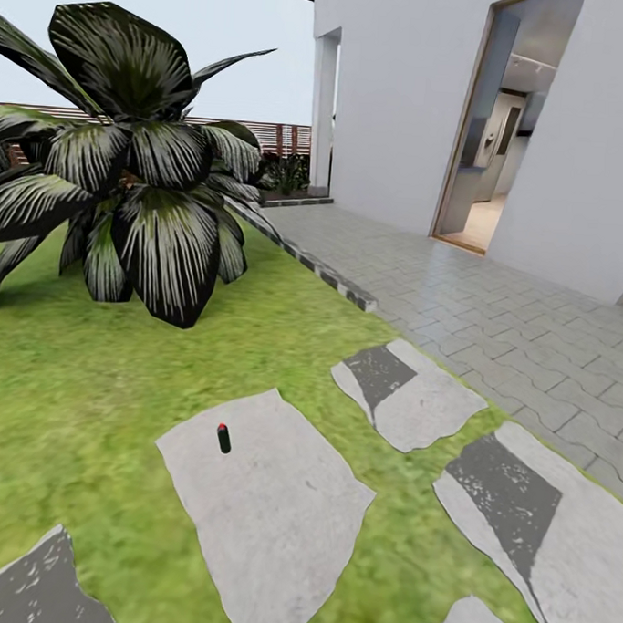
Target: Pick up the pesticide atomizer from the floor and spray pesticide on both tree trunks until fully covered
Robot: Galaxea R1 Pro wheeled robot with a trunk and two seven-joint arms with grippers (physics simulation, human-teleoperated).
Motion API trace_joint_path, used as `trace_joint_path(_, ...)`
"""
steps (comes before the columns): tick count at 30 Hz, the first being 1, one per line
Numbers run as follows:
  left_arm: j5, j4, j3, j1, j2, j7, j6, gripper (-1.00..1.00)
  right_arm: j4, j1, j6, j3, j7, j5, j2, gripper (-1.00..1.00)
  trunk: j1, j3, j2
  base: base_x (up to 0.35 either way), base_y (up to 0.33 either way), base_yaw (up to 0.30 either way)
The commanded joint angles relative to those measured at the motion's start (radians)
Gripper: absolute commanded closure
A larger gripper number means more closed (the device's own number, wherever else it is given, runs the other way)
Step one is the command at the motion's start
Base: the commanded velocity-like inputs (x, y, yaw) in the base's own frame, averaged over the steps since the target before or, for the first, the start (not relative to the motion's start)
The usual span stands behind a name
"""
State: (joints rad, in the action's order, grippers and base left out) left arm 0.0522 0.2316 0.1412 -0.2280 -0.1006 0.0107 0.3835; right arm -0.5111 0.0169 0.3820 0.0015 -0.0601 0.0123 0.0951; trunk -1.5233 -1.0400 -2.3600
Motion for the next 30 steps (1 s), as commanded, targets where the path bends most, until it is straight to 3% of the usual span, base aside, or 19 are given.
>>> trace_joint_path(1,0.0,0.0,0.0,0.0,0.0,0.0,0.0,-1.0,0.0,0.0,0.0,0.0,0.0,0.0,0.0,-1.0,0.0,0.0,0.0,0.284,-0.165,0.0)
trace_joint_path(30,0.0,0.0,0.0,0.0,0.001,0.0,0.0,-1.0,0.0,0.0,0.0,0.0,0.0,0.0,0.0,-1.0,0.0,0.0,0.0,0.281,-0.168,0.0)
